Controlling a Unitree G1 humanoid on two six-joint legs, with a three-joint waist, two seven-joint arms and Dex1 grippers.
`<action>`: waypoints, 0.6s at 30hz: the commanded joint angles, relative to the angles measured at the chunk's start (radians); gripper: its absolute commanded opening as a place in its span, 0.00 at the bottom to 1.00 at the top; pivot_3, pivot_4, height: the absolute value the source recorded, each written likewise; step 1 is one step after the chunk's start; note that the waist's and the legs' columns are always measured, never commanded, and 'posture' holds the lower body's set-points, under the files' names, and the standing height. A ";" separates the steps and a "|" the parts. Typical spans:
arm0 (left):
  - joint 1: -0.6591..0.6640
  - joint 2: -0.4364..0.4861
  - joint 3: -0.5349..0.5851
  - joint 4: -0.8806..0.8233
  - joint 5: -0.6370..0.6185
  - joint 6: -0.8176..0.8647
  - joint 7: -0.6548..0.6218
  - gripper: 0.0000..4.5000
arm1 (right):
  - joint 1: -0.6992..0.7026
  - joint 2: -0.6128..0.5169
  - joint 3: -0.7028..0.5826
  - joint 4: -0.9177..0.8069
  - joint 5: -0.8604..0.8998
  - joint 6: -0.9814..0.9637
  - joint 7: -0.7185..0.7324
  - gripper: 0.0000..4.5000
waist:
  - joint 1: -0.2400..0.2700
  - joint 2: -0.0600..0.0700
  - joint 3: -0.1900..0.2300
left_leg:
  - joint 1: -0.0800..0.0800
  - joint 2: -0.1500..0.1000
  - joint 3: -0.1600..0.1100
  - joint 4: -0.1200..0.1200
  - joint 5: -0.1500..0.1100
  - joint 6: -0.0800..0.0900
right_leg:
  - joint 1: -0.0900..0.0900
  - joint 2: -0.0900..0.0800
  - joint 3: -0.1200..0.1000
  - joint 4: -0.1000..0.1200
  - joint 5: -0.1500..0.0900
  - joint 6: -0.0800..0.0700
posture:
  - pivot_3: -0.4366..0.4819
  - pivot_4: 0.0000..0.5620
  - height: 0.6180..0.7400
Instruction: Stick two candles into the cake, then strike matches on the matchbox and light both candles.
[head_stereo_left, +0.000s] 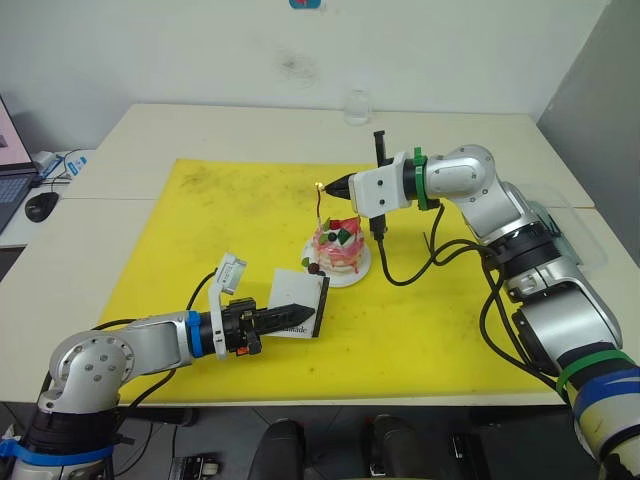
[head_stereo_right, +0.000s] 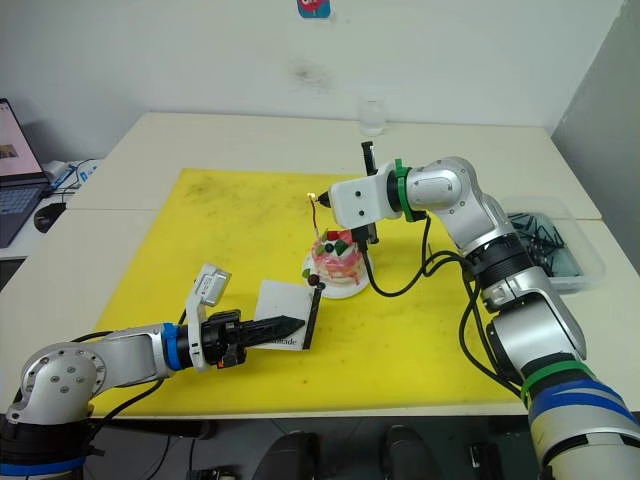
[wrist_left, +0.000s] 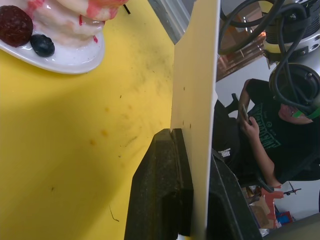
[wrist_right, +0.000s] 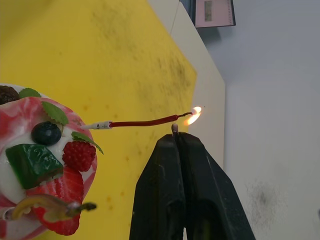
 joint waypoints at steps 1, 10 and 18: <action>-0.010 -0.002 0.007 -0.020 -0.004 0.003 -0.005 0.00 | -0.032 -0.004 -0.021 -0.011 0.002 -0.013 -0.015 0.00 | 0.000 0.000 0.000 | 0.000 0.000 0.000 0.000 0.000 0.000 | 0.000 0.000 0.000 0.000 0.000 0.000 | 0.48 0.27 1.00; -0.010 -0.008 0.007 -0.024 -0.004 0.004 -0.002 0.00 | -0.034 -0.020 -0.032 -0.007 0.001 -0.008 -0.023 0.00 | 0.000 0.000 0.000 | 0.000 0.000 0.000 0.000 0.000 0.000 | 0.000 0.000 0.000 0.000 0.000 0.000 | 0.48 0.27 1.00; -0.012 -0.036 0.000 -0.036 -0.018 0.007 0.014 0.00 | 0.003 -0.135 -0.135 -0.089 0.047 0.138 -0.031 0.00 | 0.003 0.000 0.000 | 0.000 0.000 0.000 0.000 0.000 0.000 | 0.000 -0.001 0.000 0.000 0.000 0.000 | 0.48 0.27 1.00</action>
